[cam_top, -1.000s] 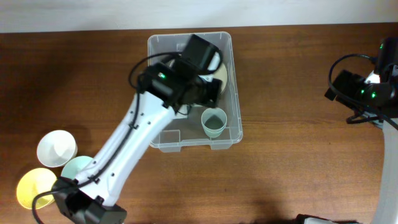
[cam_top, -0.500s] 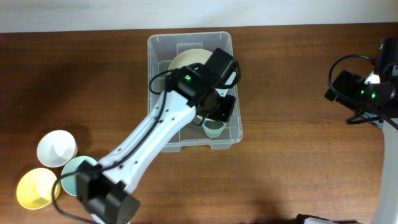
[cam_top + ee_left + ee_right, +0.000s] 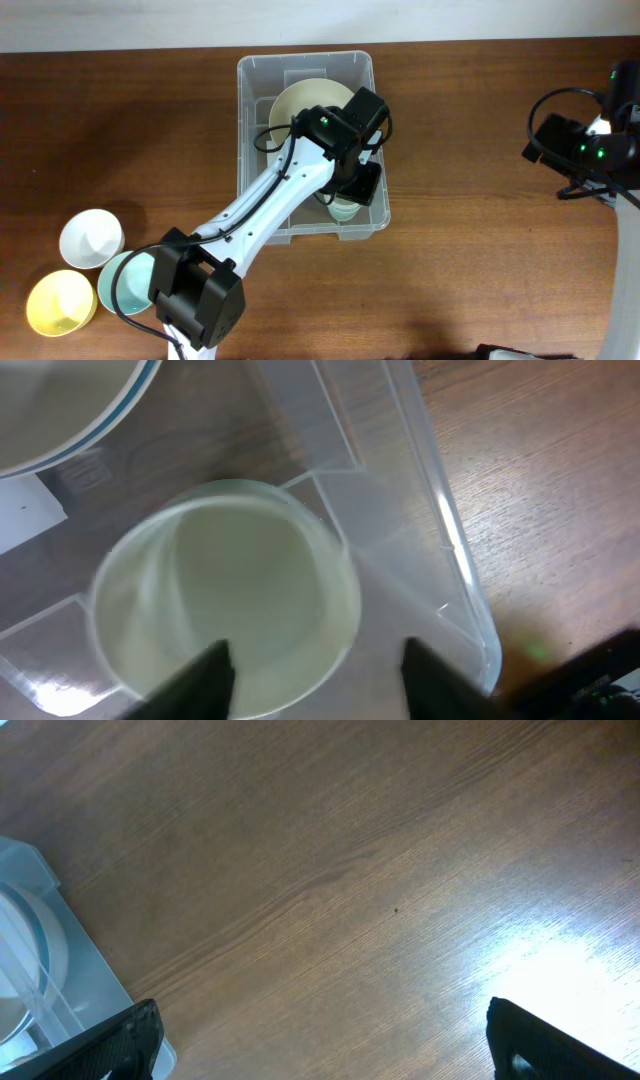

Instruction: Pack container

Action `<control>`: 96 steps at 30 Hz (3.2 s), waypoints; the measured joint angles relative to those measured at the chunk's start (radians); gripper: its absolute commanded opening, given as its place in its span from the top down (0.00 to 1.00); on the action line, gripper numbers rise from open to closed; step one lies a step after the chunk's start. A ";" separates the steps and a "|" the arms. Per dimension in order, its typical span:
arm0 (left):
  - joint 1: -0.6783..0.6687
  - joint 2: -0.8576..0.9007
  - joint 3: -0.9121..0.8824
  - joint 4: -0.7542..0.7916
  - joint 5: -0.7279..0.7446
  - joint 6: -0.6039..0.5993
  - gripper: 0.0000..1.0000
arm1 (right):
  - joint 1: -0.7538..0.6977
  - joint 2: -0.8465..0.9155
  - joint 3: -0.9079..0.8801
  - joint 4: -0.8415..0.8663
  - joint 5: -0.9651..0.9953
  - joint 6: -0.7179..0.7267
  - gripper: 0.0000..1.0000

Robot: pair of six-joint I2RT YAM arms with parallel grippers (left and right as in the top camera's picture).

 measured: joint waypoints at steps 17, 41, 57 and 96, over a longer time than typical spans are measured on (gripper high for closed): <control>0.273 -0.102 0.210 -0.213 -0.241 -0.001 0.31 | 0.000 0.000 0.000 0.000 0.000 0.000 0.01; 0.915 -0.577 -0.379 -0.135 -0.306 -0.088 0.21 | 0.000 0.000 0.000 0.000 0.000 0.000 0.01; 0.970 -0.456 -0.862 0.224 -0.200 -0.088 0.21 | 0.000 0.000 0.000 0.000 0.000 0.000 0.01; 0.682 -0.416 -0.605 0.184 -0.159 -0.099 0.99 | 0.000 0.004 0.000 0.000 0.000 -0.001 0.01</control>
